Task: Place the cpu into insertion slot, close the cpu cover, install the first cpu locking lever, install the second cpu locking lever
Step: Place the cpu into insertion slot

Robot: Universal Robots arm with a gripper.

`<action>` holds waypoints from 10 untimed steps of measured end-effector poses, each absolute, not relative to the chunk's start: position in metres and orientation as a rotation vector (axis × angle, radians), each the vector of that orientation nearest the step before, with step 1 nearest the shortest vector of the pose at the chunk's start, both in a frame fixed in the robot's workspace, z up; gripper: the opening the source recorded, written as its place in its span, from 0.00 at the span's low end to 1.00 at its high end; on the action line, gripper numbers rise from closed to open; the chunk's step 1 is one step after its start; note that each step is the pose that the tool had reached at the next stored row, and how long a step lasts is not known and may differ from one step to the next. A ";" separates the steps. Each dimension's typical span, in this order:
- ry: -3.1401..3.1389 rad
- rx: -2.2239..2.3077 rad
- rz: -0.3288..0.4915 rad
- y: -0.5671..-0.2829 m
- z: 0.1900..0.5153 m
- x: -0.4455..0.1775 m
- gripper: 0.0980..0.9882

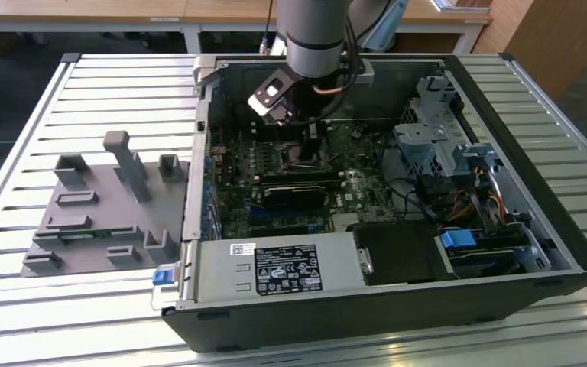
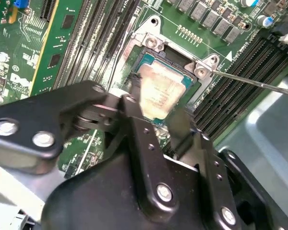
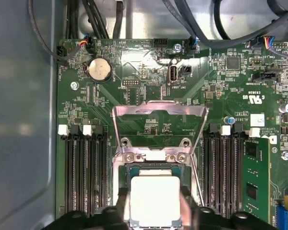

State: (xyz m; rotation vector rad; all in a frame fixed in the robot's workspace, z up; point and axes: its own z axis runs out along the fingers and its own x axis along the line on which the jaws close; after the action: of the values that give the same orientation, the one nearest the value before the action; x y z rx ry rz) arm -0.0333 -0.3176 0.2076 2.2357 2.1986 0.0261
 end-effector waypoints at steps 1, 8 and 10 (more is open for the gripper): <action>2.201 2.238 0.022 -0.318 0.208 -0.032 0.42; 2.205 2.242 0.011 -0.318 0.211 -0.031 0.10; 2.205 2.242 0.011 -0.318 0.212 -0.031 0.10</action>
State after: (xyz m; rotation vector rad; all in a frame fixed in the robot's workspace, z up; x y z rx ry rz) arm -0.0307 -0.3176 0.2120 2.2422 2.2049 0.0108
